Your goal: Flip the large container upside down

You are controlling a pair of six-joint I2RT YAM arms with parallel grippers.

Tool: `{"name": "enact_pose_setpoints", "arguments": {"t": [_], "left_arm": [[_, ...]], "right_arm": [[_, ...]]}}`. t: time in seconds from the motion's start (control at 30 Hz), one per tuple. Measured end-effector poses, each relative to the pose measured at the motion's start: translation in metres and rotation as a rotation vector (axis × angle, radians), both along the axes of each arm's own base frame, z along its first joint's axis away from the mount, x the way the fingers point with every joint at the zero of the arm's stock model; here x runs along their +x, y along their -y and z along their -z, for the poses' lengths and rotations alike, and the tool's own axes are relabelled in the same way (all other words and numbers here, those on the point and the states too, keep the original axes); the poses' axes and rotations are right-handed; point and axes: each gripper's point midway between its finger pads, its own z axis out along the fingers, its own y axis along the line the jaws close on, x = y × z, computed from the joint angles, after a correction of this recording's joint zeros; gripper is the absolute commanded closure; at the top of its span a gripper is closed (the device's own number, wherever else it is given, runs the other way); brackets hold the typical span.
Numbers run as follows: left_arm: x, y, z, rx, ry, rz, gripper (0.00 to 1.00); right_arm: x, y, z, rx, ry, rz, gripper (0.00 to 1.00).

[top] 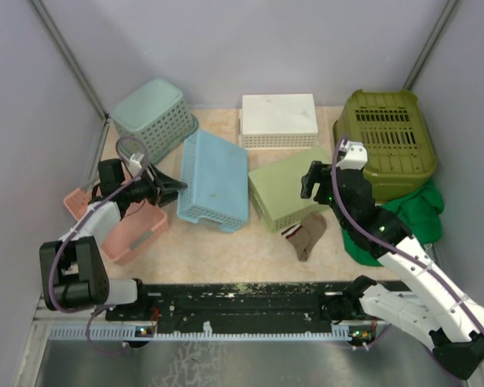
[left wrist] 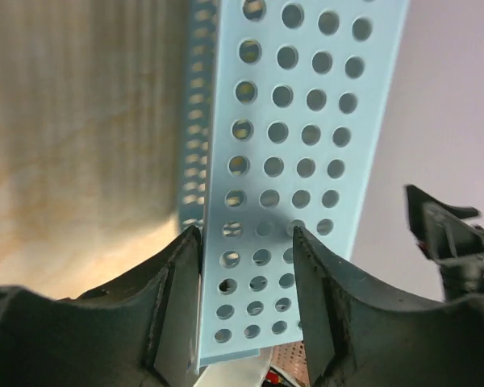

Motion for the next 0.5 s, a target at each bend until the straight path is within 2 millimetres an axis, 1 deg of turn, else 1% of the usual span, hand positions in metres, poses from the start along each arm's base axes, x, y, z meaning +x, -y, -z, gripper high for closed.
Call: {"name": "enact_pose_setpoints", "arguments": {"t": [0.07, 0.17, 0.23, 0.27, 0.3, 0.37, 0.43, 0.47, 0.5], "left_arm": [[0.001, -0.004, 0.019, 0.046, -0.051, 0.0, 0.39], [-0.007, -0.01, 0.048, 0.117, -0.141, -0.001, 0.35], [-0.011, -0.016, 0.057, 0.176, -0.173, -0.007, 0.3], [-0.011, -0.019, 0.059, 0.206, -0.177, -0.01, 0.28], [-0.009, -0.024, 0.058, 0.245, -0.176, -0.016, 0.25], [-0.004, -0.032, 0.05, 0.316, -0.157, -0.03, 0.2], [0.004, -0.043, 0.033, 0.398, -0.113, -0.056, 0.15], [0.009, -0.05, 0.022, 0.443, -0.082, -0.075, 0.11], [0.013, -0.059, 0.011, 0.498, -0.053, -0.106, 0.09]], "right_arm": [[0.001, -0.002, 0.001, 0.0, -0.004, -0.005, 0.24], [0.002, -0.004, 0.004, 0.001, -0.013, -0.008, 0.24], [0.002, -0.005, 0.004, 0.003, -0.016, -0.009, 0.24], [0.002, -0.005, 0.004, 0.003, -0.016, -0.009, 0.24], [0.002, -0.005, 0.004, 0.005, -0.016, -0.008, 0.24], [0.002, -0.005, 0.005, 0.009, -0.018, -0.007, 0.24], [0.002, -0.005, 0.005, 0.01, -0.019, -0.007, 0.24], [0.003, -0.006, 0.005, 0.011, -0.021, -0.008, 0.24], [0.003, -0.007, 0.006, 0.011, -0.024, -0.009, 0.24]]}}
